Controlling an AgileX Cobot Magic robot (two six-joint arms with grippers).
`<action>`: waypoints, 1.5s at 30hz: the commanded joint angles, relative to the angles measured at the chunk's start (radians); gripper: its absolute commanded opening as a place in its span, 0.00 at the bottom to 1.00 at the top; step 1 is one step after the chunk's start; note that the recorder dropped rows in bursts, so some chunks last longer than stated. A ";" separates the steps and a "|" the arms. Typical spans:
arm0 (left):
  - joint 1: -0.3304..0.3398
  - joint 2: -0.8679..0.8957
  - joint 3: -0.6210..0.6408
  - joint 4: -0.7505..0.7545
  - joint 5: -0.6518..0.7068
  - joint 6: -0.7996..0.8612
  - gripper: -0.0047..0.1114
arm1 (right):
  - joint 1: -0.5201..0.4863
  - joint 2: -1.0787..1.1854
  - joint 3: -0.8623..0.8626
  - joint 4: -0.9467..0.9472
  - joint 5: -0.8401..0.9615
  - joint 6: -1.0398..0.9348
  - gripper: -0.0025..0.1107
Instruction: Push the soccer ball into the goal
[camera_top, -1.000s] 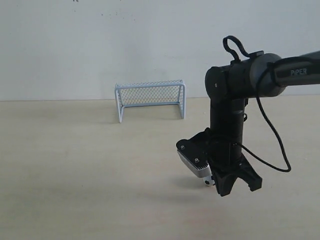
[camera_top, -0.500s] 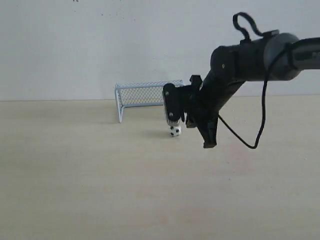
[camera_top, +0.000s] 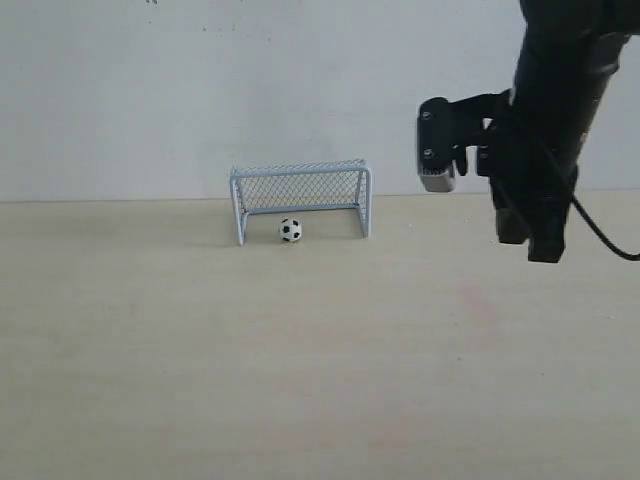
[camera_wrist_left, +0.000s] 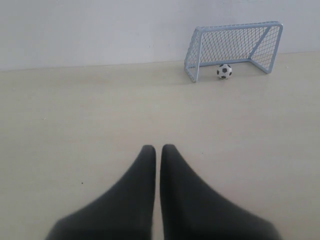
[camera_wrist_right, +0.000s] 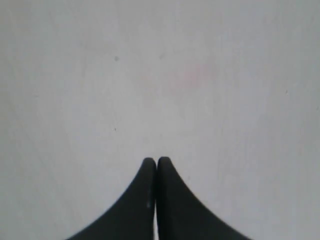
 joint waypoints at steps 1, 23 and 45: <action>0.001 -0.003 0.004 -0.007 -0.005 0.001 0.08 | -0.105 -0.016 0.000 -0.013 0.031 0.159 0.02; 0.001 -0.003 0.004 -0.007 -0.005 0.001 0.08 | -0.528 -0.264 0.000 0.832 -0.086 0.404 0.02; 0.001 -0.003 0.004 -0.007 -0.005 0.001 0.08 | -0.528 -0.254 0.000 0.815 -0.198 0.377 0.02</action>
